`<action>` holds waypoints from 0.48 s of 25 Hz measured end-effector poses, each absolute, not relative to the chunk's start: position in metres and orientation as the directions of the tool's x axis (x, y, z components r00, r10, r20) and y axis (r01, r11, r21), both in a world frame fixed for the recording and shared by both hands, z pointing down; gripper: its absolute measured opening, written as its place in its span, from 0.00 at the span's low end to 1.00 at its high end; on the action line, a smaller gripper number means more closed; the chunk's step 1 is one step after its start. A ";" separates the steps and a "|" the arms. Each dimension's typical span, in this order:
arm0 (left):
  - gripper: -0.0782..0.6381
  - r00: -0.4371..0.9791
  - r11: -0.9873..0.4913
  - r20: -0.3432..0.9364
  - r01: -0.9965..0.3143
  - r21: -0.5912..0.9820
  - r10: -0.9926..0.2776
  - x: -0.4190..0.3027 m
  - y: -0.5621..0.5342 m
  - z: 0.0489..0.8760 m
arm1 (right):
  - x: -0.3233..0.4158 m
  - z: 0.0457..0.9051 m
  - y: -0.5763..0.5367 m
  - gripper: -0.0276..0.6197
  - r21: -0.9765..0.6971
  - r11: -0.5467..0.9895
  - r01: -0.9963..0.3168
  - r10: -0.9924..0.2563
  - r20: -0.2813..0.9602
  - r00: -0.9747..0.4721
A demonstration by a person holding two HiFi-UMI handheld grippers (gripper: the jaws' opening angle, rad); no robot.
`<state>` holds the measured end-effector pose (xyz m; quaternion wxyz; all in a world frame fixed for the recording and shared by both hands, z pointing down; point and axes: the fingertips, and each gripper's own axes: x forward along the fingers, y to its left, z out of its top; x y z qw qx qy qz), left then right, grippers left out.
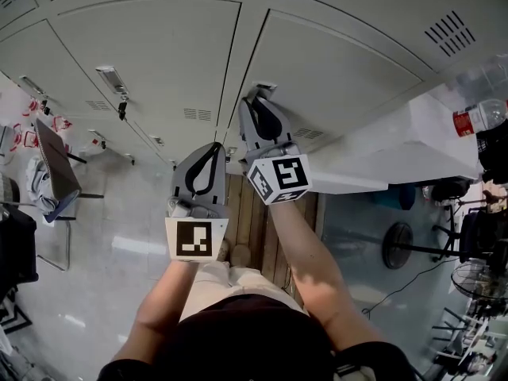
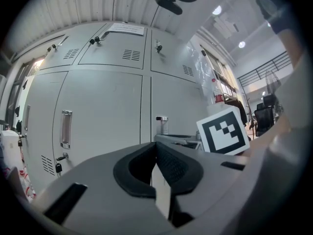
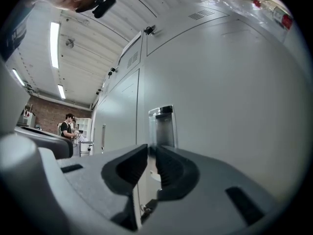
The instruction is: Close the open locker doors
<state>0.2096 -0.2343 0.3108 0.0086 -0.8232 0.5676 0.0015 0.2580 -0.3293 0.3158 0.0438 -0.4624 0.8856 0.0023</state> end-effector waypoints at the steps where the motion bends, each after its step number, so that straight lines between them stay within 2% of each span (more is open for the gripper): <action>1: 0.11 0.356 -0.356 -0.010 -0.934 -0.018 -0.934 0.210 -0.234 0.311 | 0.258 0.316 -0.331 0.13 -0.036 0.569 -0.821 -0.821 -0.079 -0.566; 12: 0.11 0.344 -0.344 -0.012 -0.939 0.001 -0.939 0.212 -0.235 0.310 | 0.257 0.317 -0.340 0.12 -0.012 0.537 -0.844 -0.843 -0.037 -0.536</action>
